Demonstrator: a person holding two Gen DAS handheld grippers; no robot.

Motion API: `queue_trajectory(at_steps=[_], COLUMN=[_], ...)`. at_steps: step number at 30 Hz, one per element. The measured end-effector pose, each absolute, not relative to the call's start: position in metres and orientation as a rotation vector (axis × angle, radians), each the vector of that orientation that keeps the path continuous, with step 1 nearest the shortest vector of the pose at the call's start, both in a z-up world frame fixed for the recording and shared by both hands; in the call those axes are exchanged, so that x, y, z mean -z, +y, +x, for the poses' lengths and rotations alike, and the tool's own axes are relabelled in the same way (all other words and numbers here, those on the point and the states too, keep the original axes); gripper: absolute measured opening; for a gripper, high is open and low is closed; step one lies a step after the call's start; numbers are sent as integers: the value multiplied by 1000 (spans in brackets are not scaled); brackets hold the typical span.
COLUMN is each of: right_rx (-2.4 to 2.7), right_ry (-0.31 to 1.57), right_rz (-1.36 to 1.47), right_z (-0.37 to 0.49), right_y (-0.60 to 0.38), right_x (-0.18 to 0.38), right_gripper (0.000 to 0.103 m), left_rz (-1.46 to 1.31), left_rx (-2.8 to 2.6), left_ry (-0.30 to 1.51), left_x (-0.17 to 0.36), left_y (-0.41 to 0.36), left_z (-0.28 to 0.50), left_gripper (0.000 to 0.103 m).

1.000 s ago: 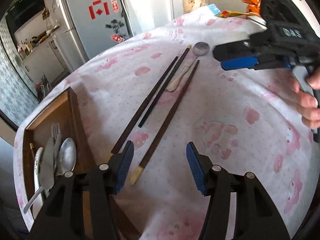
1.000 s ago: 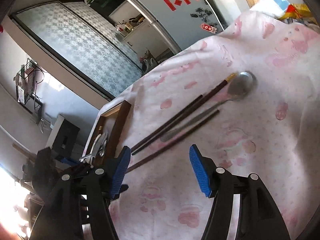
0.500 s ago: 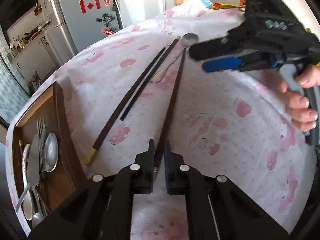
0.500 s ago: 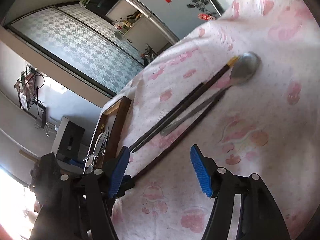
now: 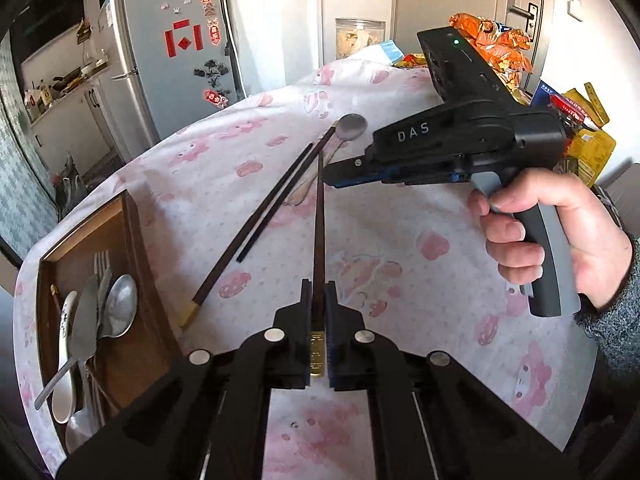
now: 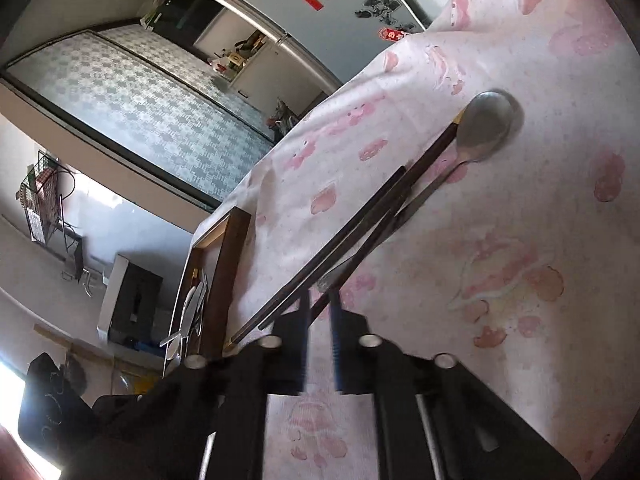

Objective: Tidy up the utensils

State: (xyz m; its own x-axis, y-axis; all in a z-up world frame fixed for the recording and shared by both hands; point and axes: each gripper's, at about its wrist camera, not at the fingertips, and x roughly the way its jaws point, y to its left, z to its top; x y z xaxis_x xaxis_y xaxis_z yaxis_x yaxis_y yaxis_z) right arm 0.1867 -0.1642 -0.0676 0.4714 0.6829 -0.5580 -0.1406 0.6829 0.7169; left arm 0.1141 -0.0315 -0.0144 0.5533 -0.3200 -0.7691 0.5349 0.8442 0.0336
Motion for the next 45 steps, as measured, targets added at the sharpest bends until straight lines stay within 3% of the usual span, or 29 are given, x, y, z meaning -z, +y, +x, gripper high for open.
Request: queue_trajectory(at_steps=[11,12,13,15,17,19,23,24,25,27,41,42,45], right_rx=[-586,-585,-586,-582,-601,-600,-593,-593,-594,-581,-712,-717,-747], right_ry=[941,946,956,967,976,990,992,997,1003,996,958,959,965], right_rz=[569,559,560,595,606,613,633,639,642,616,412,394,389], right_z=[181,179,176,171,167,167,173,176,178,179,189,190,188], right_y=[-111,-107,-101,-98,-90,-83,-73,-70,-68,-62,64,73,88], right_x=[36,34,34,37,41,45,46,48,49,47,19,17,15], right_gripper=[1,6,37,77,74,62,51,42,26,17,16,17,33], left_rz=[211,195,185,175,164,161,182,182,183,191,147,145,125], left_rx=[456,452,446,438,440,451,464,468,465,448,240,223,192], left_ry=[789,784,780,774,770,768,765,762,760,751,772,774,793], left_x=[-1,-4,-5,-7,-9,-10,-7,-7,-8,-9,2,4,10], left_y=[24,32,37,45,48,48,43,43,44,48,139,144,157], left_z=[96,94,93,92,91,89,79,76,73,71,64,66,74], left_gripper=[6,6,6,6,6,6,6,6,6,7,7,7,6])
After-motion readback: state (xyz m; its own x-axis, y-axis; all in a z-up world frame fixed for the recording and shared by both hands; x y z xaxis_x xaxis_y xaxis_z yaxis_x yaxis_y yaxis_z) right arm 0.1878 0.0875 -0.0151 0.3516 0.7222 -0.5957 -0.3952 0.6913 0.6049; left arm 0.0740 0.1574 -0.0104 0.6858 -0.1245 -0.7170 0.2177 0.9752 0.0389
